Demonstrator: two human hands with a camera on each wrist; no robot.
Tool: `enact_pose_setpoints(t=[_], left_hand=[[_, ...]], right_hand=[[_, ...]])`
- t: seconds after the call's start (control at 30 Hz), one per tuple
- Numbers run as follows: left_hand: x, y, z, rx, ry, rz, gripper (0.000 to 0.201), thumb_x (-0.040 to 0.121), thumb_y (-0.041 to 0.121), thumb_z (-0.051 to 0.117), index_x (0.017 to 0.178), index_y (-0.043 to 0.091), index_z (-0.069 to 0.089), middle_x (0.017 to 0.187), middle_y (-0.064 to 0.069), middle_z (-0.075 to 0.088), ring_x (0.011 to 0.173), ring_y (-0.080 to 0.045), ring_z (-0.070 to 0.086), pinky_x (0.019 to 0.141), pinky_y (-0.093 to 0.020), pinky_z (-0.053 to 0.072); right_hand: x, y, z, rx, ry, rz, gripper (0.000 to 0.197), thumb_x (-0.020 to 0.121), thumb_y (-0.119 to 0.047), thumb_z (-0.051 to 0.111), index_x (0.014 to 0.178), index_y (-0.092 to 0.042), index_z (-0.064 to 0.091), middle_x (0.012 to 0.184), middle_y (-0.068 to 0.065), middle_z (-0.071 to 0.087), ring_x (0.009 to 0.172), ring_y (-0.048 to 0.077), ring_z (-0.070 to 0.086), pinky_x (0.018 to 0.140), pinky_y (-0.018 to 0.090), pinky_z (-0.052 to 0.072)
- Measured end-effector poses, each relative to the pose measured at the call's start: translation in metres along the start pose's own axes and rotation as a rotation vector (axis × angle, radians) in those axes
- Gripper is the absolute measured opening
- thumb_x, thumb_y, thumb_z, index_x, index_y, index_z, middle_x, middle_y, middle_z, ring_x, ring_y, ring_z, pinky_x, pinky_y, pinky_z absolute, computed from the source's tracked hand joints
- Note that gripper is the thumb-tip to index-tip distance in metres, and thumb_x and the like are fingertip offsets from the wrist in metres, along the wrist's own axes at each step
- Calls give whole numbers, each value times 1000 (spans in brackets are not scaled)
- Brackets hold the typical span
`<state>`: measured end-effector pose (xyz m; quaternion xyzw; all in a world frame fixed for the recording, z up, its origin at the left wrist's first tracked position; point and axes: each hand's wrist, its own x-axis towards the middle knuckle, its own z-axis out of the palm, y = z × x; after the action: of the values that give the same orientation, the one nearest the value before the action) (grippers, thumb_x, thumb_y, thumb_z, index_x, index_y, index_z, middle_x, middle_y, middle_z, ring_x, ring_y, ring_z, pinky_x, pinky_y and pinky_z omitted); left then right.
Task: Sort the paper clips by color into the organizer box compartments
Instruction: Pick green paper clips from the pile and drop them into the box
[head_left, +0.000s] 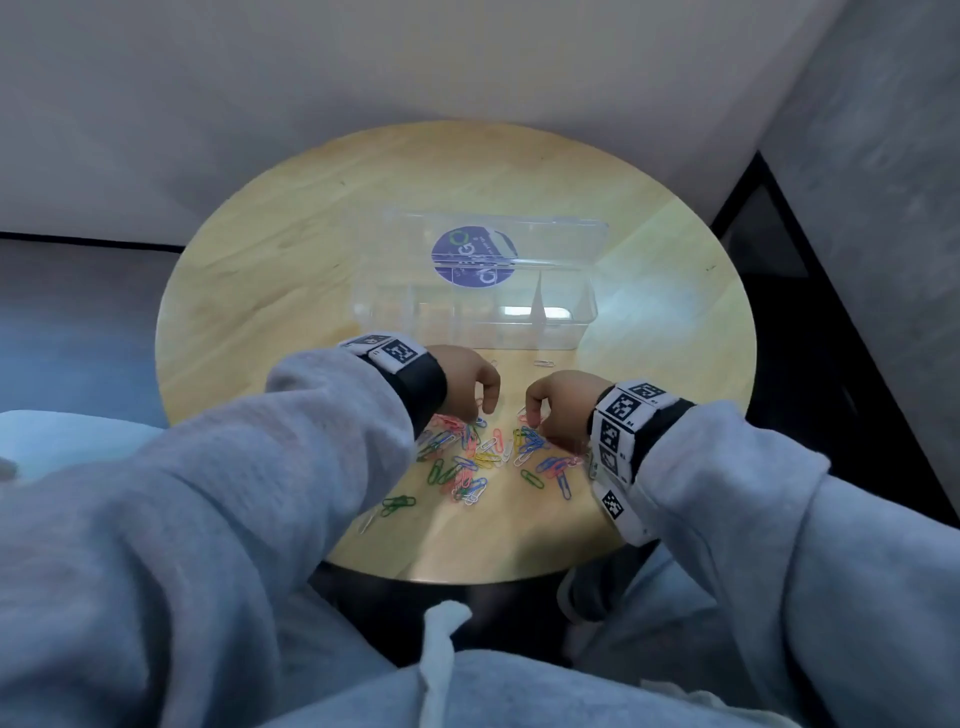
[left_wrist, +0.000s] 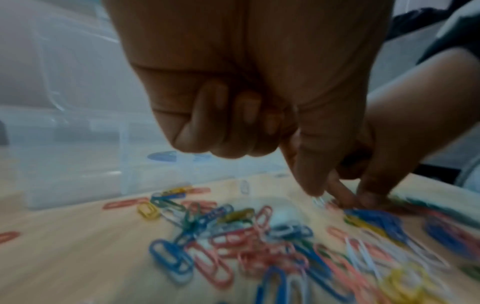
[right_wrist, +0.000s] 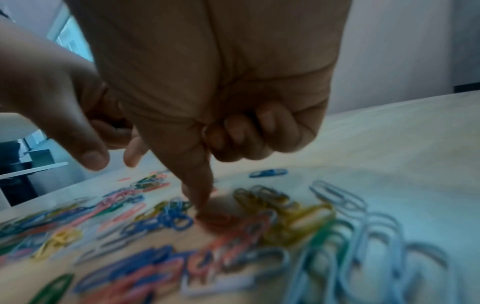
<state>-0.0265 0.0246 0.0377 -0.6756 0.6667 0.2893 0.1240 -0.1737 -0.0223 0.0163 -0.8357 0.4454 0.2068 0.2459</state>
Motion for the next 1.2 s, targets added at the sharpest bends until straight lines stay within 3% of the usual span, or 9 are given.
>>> enact_pose_setpoints(t=[0.13, 0.37, 0.47, 0.53, 0.63, 0.73, 0.83, 1.0, 1.2], left_hand=[[10, 1, 9, 129, -83, 41, 28, 81, 16, 66, 106, 30, 65, 73, 8, 46, 78, -16, 48, 51, -23, 31], [16, -6, 13, 151, -97, 67, 23, 83, 18, 65, 105, 25, 65, 66, 9, 41, 76, -16, 46, 49, -21, 29], [19, -8, 13, 166, -110, 72, 18, 83, 22, 66, 101, 25, 66, 67, 10, 42, 77, -15, 46, 49, -21, 29], [21, -9, 13, 183, -122, 83, 13, 84, 24, 66, 96, 26, 64, 67, 10, 43, 77, -15, 47, 49, -21, 29], [23, -9, 15, 179, -136, 87, 11, 83, 20, 66, 88, 26, 57, 69, 10, 46, 79, -14, 47, 50, -20, 30], [22, -10, 14, 145, -142, 80, 12, 83, 19, 67, 88, 23, 57, 76, 9, 51, 77, -13, 48, 50, -18, 31], [20, -13, 12, 63, -127, 58, 13, 81, 21, 72, 86, 22, 60, 71, 10, 52, 69, -11, 48, 54, -18, 33], [15, -18, 6, -128, -66, 13, 15, 78, 16, 70, 71, 22, 58, 62, 12, 55, 57, -4, 48, 63, -20, 41], [7, -26, -4, -392, -76, -13, 24, 79, 12, 69, 64, 22, 52, 64, 6, 53, 63, -12, 46, 59, -21, 40]], right_hand=[[1, -1, 2, 51, -7, -30, 12, 82, -11, 60, 85, -22, 58, 62, -10, 45, 54, 9, 46, 49, 18, 36], [-2, -5, 1, 73, -17, -62, 10, 83, -15, 65, 88, -20, 58, 59, -9, 44, 44, 5, 47, 42, 16, 38], [3, -10, 3, 17, -5, -56, 9, 84, -16, 63, 93, -16, 65, 66, -6, 49, 63, 14, 52, 41, 15, 34], [6, -12, 5, -15, -16, -29, 3, 84, -16, 61, 84, -18, 62, 71, -4, 52, 74, 18, 51, 45, 17, 32], [9, -9, 7, 29, -31, -4, 23, 82, -12, 58, 62, -21, 51, 57, -6, 49, 54, 16, 49, 44, 18, 34], [5, -3, 5, 95, -38, 7, 20, 80, -11, 61, 62, -17, 54, 55, -3, 50, 49, 13, 45, 49, 20, 40], [3, 5, -4, 221, -15, 33, 8, 77, -12, 62, 69, -14, 60, 65, 0, 56, 63, 15, 51, 65, 27, 50], [1, 15, -16, 584, -100, 60, 24, 75, -12, 75, 62, -17, 56, 58, 0, 51, 53, 14, 43, 52, 21, 37], [1, 18, -10, 933, -119, 86, 22, 84, 7, 56, 79, -14, 61, 57, 5, 48, 45, 12, 40, 41, 19, 36]])
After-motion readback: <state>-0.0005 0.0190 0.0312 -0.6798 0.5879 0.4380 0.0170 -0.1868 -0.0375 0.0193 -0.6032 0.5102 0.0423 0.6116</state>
